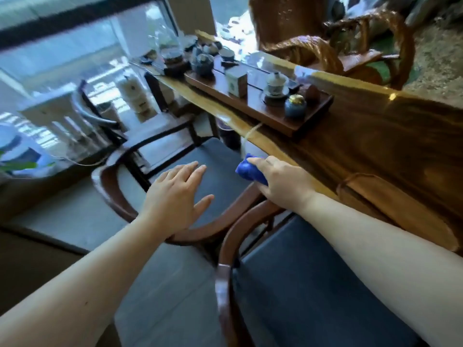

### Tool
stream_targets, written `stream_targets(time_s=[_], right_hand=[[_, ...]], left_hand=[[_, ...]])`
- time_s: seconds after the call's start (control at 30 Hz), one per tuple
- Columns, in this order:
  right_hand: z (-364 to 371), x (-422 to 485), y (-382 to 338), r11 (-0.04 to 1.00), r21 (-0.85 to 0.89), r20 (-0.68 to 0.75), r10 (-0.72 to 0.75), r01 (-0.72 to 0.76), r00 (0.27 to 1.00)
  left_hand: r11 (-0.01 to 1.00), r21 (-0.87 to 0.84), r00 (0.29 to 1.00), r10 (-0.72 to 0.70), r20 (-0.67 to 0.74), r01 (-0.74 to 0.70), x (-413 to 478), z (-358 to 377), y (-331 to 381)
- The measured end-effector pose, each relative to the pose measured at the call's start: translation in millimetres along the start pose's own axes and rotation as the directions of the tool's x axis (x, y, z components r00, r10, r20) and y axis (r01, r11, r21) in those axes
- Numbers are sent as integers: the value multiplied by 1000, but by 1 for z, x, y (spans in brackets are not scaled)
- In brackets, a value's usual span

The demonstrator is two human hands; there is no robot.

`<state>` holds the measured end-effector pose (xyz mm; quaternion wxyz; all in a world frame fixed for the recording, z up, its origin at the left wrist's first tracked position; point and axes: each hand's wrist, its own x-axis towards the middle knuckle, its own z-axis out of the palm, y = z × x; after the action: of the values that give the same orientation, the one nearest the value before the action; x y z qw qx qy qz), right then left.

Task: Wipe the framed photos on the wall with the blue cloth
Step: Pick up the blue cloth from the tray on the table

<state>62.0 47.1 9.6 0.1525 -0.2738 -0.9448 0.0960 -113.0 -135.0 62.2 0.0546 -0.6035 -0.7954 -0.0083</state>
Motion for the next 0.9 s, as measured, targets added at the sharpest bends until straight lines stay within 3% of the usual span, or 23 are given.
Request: stream_targets(time_s=[0.27, 0.53, 0.9], right_hand=[[-49, 62, -190, 934, 176, -229, -267, 309, 936], [-88, 96, -362, 802, 259, -383, -426, 537, 820], [-113, 176, -540, 475, 271, -525, -656, 838, 542]], left_hand=[[962, 108, 939, -213, -269, 249, -111, -112, -117], [825, 234, 837, -423, -348, 514, -213, -210, -182], [498, 389, 632, -614, -472, 775, -293, -311, -240]])
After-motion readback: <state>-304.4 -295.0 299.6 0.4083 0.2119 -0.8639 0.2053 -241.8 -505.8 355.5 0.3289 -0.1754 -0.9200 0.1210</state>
